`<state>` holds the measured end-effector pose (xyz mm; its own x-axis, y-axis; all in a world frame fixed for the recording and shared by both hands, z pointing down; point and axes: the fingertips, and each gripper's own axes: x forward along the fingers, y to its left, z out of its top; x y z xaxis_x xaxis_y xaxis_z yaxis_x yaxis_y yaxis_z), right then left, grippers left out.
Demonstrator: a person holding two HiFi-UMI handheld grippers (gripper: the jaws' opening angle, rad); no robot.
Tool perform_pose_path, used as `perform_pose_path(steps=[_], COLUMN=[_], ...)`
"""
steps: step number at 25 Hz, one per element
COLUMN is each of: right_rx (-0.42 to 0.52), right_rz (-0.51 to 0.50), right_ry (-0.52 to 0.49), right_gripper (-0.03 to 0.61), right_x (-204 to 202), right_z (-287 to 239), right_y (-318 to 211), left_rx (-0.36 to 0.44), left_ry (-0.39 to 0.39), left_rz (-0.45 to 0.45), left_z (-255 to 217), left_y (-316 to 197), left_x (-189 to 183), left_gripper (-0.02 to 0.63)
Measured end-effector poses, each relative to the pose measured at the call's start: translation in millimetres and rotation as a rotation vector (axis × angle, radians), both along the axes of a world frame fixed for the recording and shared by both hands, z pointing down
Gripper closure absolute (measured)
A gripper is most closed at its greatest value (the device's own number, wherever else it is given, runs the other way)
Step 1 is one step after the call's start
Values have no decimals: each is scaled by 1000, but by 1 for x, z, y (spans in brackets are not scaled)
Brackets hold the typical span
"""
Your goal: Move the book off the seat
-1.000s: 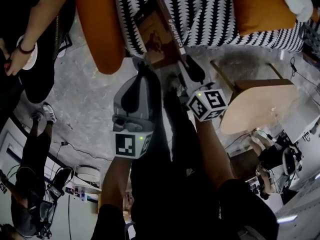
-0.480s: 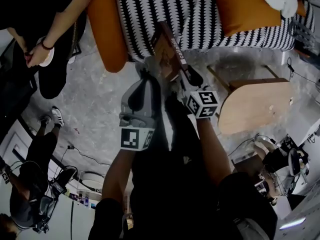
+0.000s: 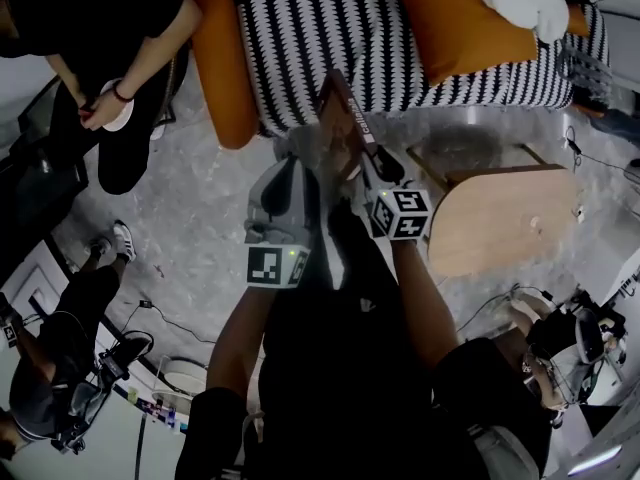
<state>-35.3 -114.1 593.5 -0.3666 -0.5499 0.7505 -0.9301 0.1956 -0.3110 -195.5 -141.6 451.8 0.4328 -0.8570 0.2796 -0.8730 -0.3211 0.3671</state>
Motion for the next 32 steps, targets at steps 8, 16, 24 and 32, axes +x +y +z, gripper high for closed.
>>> perform_pose_path(steps=[8, 16, 24, 32], right_rx=[52, 124, 182, 166], right_rz=[-9, 11, 1, -55], right_ry=[-1, -5, -16, 3], right_gripper=[439, 440, 440, 439], right_x=[7, 0, 15, -24], right_z=[-48, -112, -158, -164], right_y=[2, 5, 23, 16], left_rx=[13, 68, 165, 171], left_ry=[32, 46, 51, 50], left_rz=[-9, 8, 4, 8], left_z=[-41, -90, -142, -143], left_y=[32, 54, 60, 53], left_x=[14, 13, 25, -7], left_gripper=[607, 607, 608, 607])
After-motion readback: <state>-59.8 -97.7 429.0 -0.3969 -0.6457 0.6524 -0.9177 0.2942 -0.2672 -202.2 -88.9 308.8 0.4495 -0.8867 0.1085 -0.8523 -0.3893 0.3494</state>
